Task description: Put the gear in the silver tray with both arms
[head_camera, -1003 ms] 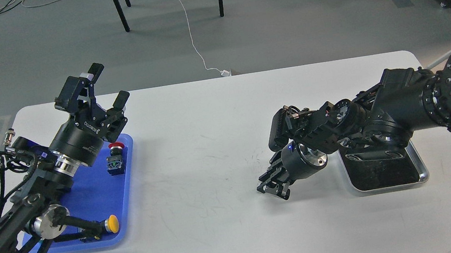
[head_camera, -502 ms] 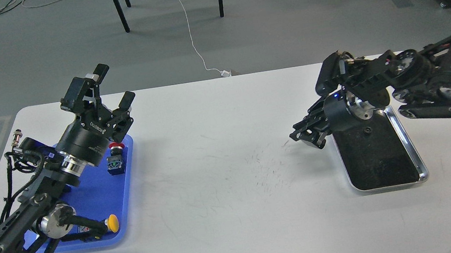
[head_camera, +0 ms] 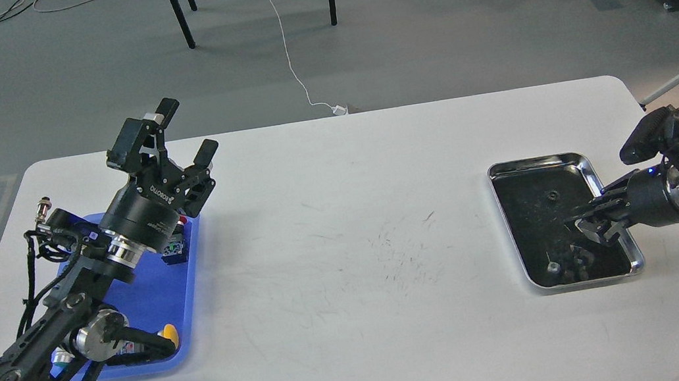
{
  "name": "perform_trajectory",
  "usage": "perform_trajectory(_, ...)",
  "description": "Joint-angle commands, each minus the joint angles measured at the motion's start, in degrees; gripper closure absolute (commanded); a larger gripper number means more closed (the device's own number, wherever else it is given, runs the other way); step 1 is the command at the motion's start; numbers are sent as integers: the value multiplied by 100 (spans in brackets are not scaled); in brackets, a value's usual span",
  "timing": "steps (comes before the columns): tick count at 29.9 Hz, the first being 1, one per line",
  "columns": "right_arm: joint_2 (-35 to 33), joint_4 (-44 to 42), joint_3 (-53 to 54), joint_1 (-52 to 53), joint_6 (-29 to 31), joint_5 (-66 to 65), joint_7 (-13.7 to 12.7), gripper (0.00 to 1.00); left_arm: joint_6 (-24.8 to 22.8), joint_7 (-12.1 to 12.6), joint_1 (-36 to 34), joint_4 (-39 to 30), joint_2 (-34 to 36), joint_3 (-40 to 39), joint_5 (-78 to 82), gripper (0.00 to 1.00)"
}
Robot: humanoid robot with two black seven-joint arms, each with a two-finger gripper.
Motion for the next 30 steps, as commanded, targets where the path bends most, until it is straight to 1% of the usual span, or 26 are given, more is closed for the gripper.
perform_trajectory(1, 67, -172, 43, -177, -42, 2, 1, 76, -3, 0, -1, -1, -2, -3, 0, 2)
perform_trajectory(5, 93, -225, 43, -248, -51, 11, 1, 72, 15, 0, -1, -1, -2, -3, 0, 2)
perform_trajectory(6, 67, -207, 52, -257, -59, 11, 1, 68, 15, 0, -1, -1, -2, -12, 0, 2)
perform_trajectory(8, 41, -199, 78, -274, -94, 2, 1, 56, 6, 0, -1, -1, 7, -12, 0, 2)
perform_trajectory(9, 32, -190, 79, -292, -156, 11, 1, 51, 15, 0, -1, -1, 7, -3, 0, 2)
perform_trajectory(10, 23, -190, 79, -301, -243, 11, 1, 44, 15, 0, -1, -1, 7, -12, 0, 2)
perform_trajectory(11, -12, -164, 96, -301, -340, 11, 1, 31, 24, 0, -1, -1, 7, -3, 0, 2)
perform_trajectory(13, -74, -137, 183, -301, -472, 28, 1, 14, 24, 0, -1, -1, 7, -3, 0, 2)
perform_trajectory(14, -109, -120, 271, -301, -516, 54, 1, 7, 24, 0, -1, -1, 7, -3, 0, 2)
perform_trajectory(15, -170, -93, 455, -301, -534, 81, 1, 4, 24, 0, -1, -1, 16, -3, 0, 2)
perform_trajectory(19, -521, 187, 1447, -370, -534, 186, 1, 3, 24, 0, -1, -1, 51, 5, 0, 2)
perform_trajectory(21, -627, 250, 2045, -563, -534, 623, 1, 3, 33, 0, -9, -1, 51, 14, 8, 2)
perform_trajectory(27, -540, 188, 3978, -1687, -543, 3478, 1, 1, 41, 0, -1, 8, 33, 41, 52, 2)
perform_trajectory(30, -286, 188, 5005, -2294, -543, 4945, 1, 1, 41, 0, 8, 17, 16, 41, 52, 2)
